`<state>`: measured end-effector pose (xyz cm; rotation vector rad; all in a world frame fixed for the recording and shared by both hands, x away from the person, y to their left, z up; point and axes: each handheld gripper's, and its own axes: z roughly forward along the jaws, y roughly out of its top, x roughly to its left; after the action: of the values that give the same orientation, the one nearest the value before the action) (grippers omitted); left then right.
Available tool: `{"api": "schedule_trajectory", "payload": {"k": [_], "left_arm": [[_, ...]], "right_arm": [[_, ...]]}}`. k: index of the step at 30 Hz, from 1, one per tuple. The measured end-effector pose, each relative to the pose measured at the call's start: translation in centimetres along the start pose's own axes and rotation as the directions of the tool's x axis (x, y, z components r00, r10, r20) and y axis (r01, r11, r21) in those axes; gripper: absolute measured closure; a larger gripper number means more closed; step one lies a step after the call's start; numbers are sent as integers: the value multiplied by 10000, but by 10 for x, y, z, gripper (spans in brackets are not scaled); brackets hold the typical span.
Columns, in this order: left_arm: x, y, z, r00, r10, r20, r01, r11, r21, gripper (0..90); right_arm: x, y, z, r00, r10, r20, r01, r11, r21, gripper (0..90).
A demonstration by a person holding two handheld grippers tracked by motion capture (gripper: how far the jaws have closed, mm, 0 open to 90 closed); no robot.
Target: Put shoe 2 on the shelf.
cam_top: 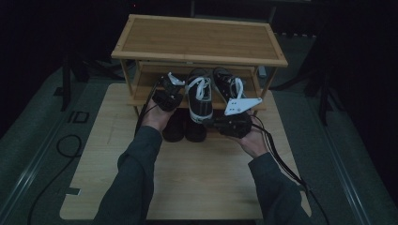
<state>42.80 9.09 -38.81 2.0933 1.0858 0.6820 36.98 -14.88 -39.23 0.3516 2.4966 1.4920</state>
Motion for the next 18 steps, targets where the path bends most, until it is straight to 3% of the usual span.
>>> {"api": "schedule_trajectory", "payload": {"k": [2,4,15,18], "left_arm": [[0,0,0,10000,10,-30,-10,10000,-12,900],[0,0,0,10000,10,-21,-10,10000,-18,900],[0,1,0,9999,141,-83,-140,9998,106,900],[0,1,0,9999,126,-91,-125,9999,96,900]], "right_arm": [[-3,0,3,9995,-62,311,58,9999,138,900],[-6,-1,4,9998,49,177,-51,9999,133,900],[-10,2,0,9981,157,601,-144,9997,-222,900],[-12,2,1,9985,195,512,-183,9995,-247,900]]}}
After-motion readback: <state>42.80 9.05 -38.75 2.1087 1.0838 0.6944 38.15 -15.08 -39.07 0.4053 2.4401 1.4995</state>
